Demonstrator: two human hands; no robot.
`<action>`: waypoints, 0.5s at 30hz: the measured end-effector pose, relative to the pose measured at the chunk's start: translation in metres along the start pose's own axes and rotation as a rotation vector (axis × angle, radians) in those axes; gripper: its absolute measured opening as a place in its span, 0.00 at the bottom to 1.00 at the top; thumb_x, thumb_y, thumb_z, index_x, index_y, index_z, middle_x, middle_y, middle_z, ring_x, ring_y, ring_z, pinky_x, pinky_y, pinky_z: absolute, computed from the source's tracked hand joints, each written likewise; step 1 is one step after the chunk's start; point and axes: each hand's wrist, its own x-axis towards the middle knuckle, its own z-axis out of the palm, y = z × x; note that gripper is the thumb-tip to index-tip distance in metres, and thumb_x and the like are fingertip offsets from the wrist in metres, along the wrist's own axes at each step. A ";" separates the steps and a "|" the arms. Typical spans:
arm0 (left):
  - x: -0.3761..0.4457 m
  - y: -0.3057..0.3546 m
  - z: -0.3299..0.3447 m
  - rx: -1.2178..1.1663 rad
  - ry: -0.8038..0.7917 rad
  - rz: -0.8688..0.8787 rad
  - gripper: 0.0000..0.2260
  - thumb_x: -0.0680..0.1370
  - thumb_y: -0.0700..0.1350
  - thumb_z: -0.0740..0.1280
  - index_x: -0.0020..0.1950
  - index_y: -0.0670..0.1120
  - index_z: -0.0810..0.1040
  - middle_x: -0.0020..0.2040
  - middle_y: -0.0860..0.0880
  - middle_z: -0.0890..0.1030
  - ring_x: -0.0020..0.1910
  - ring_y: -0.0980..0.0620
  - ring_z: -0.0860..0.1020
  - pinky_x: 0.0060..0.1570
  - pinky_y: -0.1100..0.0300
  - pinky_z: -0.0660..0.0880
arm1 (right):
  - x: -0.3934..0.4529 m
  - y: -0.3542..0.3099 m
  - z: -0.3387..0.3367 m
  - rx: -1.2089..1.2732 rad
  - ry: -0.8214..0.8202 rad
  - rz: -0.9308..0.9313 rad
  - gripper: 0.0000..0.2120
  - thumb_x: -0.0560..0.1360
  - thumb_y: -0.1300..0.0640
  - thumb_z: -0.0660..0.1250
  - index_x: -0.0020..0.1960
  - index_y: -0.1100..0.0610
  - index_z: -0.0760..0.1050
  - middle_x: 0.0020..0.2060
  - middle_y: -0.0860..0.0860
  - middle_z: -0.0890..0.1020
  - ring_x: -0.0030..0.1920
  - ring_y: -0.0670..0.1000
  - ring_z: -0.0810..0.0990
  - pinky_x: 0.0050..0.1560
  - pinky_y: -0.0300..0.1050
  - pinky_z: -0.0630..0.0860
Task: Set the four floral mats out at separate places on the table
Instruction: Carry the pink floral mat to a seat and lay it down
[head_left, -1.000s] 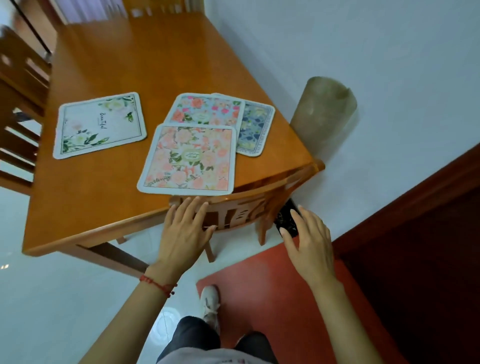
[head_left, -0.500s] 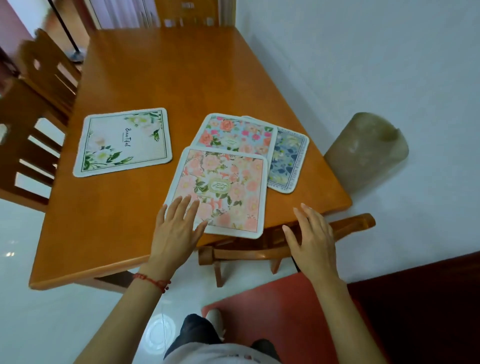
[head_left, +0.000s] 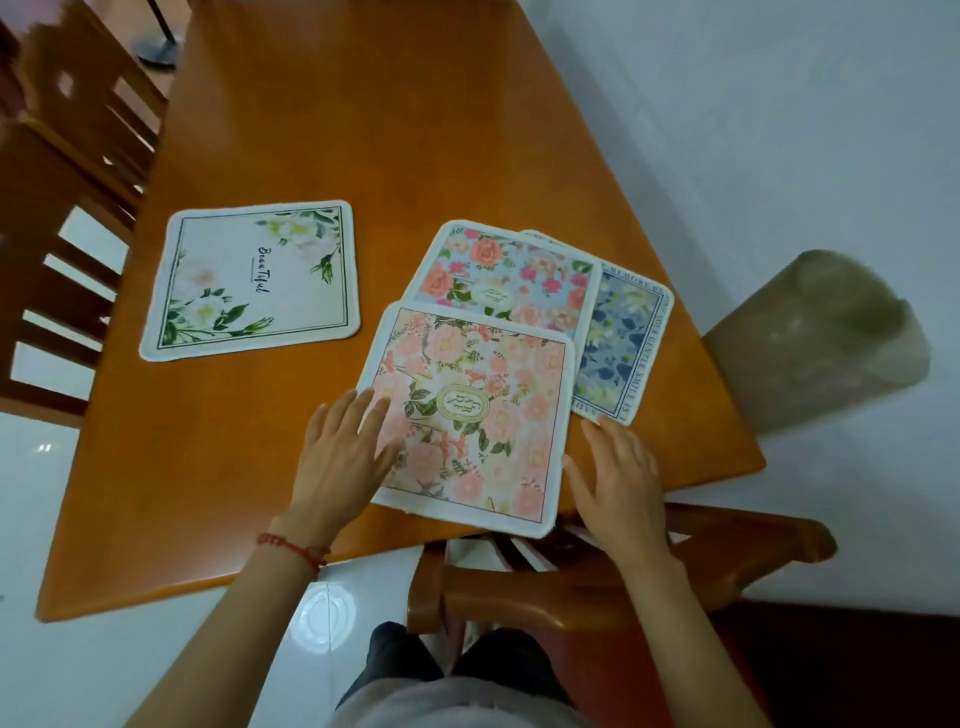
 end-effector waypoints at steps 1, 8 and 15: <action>0.005 -0.001 0.003 -0.001 -0.011 -0.004 0.26 0.75 0.56 0.52 0.62 0.41 0.75 0.60 0.39 0.78 0.60 0.37 0.76 0.57 0.38 0.70 | 0.008 0.002 0.002 -0.003 -0.016 -0.008 0.25 0.75 0.44 0.53 0.63 0.60 0.72 0.61 0.57 0.76 0.62 0.58 0.72 0.60 0.55 0.70; 0.035 -0.010 0.020 -0.092 -0.015 -0.084 0.22 0.76 0.52 0.60 0.65 0.40 0.72 0.64 0.38 0.75 0.65 0.37 0.72 0.62 0.39 0.66 | 0.052 0.011 0.020 0.020 -0.145 -0.004 0.26 0.76 0.44 0.53 0.67 0.58 0.69 0.66 0.58 0.71 0.68 0.59 0.67 0.68 0.55 0.61; 0.059 -0.029 0.036 -0.206 -0.064 -0.133 0.23 0.76 0.50 0.62 0.66 0.36 0.70 0.65 0.35 0.73 0.65 0.34 0.70 0.63 0.40 0.66 | 0.072 0.008 0.038 0.104 -0.232 0.066 0.24 0.78 0.50 0.60 0.70 0.59 0.64 0.70 0.57 0.66 0.71 0.56 0.61 0.70 0.52 0.58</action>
